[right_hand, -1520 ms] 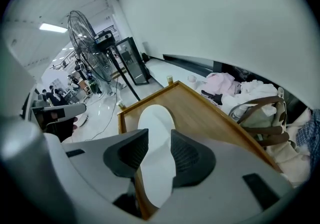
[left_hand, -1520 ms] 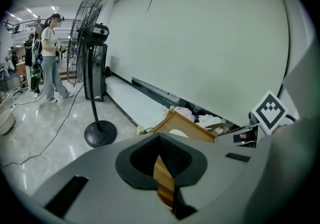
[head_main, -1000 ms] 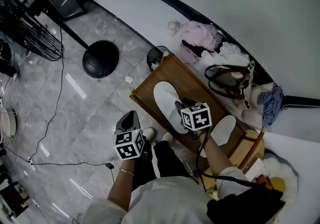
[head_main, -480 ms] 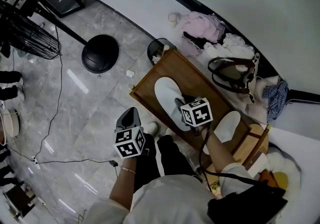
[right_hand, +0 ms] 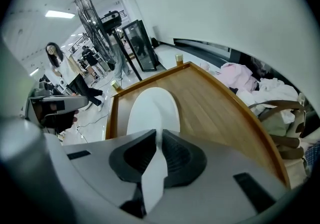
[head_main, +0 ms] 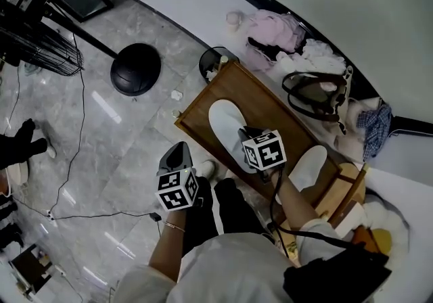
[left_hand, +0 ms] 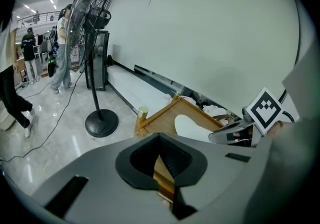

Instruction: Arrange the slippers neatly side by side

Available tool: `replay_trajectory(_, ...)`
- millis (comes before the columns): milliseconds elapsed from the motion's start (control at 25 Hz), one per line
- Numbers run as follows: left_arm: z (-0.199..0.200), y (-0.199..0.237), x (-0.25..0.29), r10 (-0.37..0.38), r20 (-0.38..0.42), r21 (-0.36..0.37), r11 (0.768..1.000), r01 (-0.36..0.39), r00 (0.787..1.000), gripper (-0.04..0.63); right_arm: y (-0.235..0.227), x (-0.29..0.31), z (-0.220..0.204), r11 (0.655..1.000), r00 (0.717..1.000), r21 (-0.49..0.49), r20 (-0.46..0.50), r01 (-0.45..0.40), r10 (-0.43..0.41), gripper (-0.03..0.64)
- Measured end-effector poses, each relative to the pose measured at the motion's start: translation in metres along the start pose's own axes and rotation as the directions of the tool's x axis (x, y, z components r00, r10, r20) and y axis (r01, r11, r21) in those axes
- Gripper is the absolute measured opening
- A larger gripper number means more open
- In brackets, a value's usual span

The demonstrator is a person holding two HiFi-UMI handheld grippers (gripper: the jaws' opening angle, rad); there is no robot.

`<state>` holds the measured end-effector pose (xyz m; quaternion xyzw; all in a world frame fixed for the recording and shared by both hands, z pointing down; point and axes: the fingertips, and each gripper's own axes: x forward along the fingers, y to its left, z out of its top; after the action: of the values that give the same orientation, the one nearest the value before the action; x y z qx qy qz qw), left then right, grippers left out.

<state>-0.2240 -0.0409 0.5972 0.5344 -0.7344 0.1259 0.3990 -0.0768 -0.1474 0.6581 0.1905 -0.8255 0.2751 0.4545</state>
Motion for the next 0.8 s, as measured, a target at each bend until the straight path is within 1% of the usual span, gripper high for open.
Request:
replay_trajectory(120, 0.001, -0.002, 0.0, -0.006, -0.002, 0.006, 1.0, 0.006, 1.0, 0.014, 0.003, -0.002, -0.001, 1.0, 1.0, 0.006, 0.002, -0.002, 0.002, 0.054)
replay_trajectory(360, 0.002, -0.005, -0.001, -0.024, -0.004, 0.024, 0.999, 0.024, 1.0, 0.014, 0.006, -0.01, 0.002, 0.999, 1.0, 0.051, 0.026, -0.009, 0.008, 0.048)
replay_trajectory(600, 0.007, -0.013, 0.0, -0.065, -0.006, 0.059, 0.996, 0.065, 0.998, 0.014, 0.001, -0.029, 0.005, 0.987, 0.996, 0.16, 0.085, 0.012, -0.026, 0.046)
replay_trajectory(800, 0.015, -0.028, 0.001, -0.119, -0.006, 0.106, 0.987, 0.119, 0.993, 0.014, -0.011, -0.05, 0.002, 0.967, 0.987, 0.248, 0.13, 0.057, -0.091, 0.046)
